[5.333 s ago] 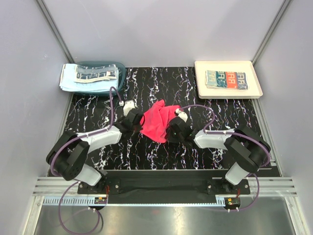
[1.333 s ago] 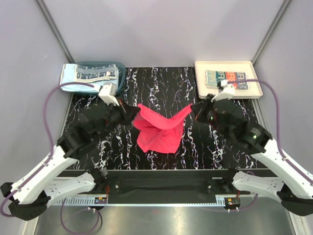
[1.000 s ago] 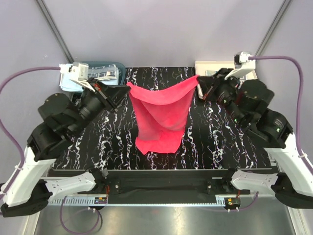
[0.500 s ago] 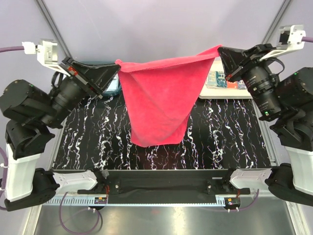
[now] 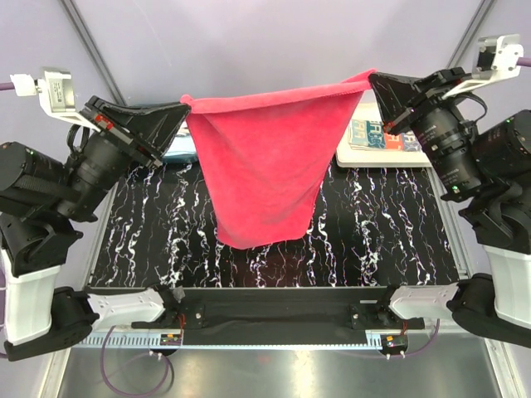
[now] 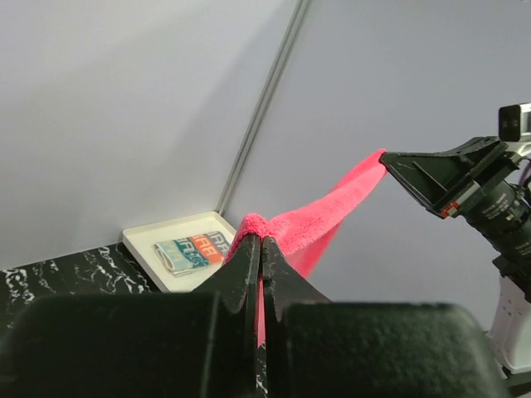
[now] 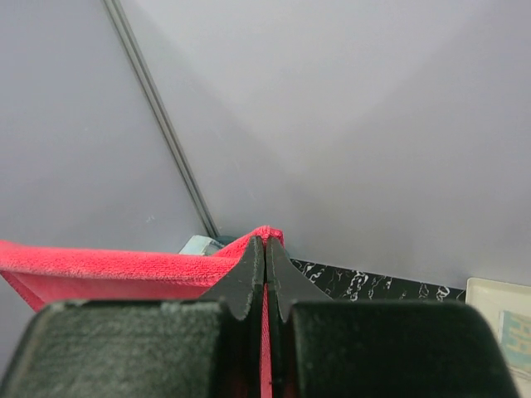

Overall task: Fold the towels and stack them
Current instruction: Flatten out the crumpled towel

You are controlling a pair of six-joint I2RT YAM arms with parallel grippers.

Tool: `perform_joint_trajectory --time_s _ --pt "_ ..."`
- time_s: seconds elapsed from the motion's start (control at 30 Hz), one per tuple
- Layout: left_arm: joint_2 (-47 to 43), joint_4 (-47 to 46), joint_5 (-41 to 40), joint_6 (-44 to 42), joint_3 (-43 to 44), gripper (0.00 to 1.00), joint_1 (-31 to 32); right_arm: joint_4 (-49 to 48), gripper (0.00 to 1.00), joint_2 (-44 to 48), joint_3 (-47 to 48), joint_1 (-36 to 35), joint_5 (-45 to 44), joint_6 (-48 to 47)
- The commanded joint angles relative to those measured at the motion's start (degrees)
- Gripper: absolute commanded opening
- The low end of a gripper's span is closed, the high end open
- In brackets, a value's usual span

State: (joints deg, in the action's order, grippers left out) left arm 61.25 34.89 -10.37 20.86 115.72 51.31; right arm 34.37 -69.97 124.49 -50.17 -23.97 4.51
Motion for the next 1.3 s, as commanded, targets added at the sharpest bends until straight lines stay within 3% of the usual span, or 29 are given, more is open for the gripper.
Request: perform_joint_trajectory --time_s 0.0,0.1,0.17,0.2,0.23,0.37,0.43,0.57,0.67,0.87,1.03,1.27 --pt "1.6 -2.6 -6.2 -2.4 0.6 0.00 0.1 -3.3 0.00 -2.0 1.2 -0.4 -2.7 -3.3" --pt "4.6 -1.6 -10.3 -3.4 1.4 0.00 -0.5 -4.2 0.00 -5.7 1.5 -0.2 -5.9 -6.0" --pt "6.4 -0.4 -6.7 -2.0 2.2 0.00 -5.8 -4.8 0.00 -9.2 1.7 -0.1 -7.8 -7.6" --pt "8.2 -0.3 -3.1 1.7 2.1 0.00 -13.2 -4.8 0.00 -10.5 2.2 1.0 -7.9 -7.8" --pt "9.2 -0.4 0.5 3.6 1.5 0.00 -16.6 -3.8 0.00 -13.2 2.7 2.6 -6.9 -6.7" --pt "16.2 -3.5 15.0 9.1 -0.4 0.00 -29.5 -0.2 0.00 -21.1 5.7 15.3 8.7 1.5" --pt "22.0 -6.1 19.9 12.7 -2.5 0.00 -35.8 0.1 0.00 -27.2 6.6 20.4 12.3 3.4" --pt "33.3 -11.9 27.1 15.8 -1.4 0.00 -40.9 -1.5 0.00 -37.2 9.6 26.8 22.0 7.3" --pt "37.4 -13.4 29.1 16.7 -0.2 0.00 -42.1 -0.5 0.00 -40.8 13.3 27.5 23.1 7.8" --pt "29.3 -13.9 28.0 14.3 -6.2 0.00 -41.6 -2.4 0.00 -33.2 5.6 27.5 25.7 8.1" --pt "16.5 -13.8 28.1 13.9 -17.4 0.00 -38.8 -7.3 0.00 -17.8 -10.9 27.4 29.7 10.2" --pt "-1.7 -10.7 25.0 12.4 -28.1 0.00 -31.6 -5.0 0.00 -0.6 -20.5 27.3 36.1 11.0"
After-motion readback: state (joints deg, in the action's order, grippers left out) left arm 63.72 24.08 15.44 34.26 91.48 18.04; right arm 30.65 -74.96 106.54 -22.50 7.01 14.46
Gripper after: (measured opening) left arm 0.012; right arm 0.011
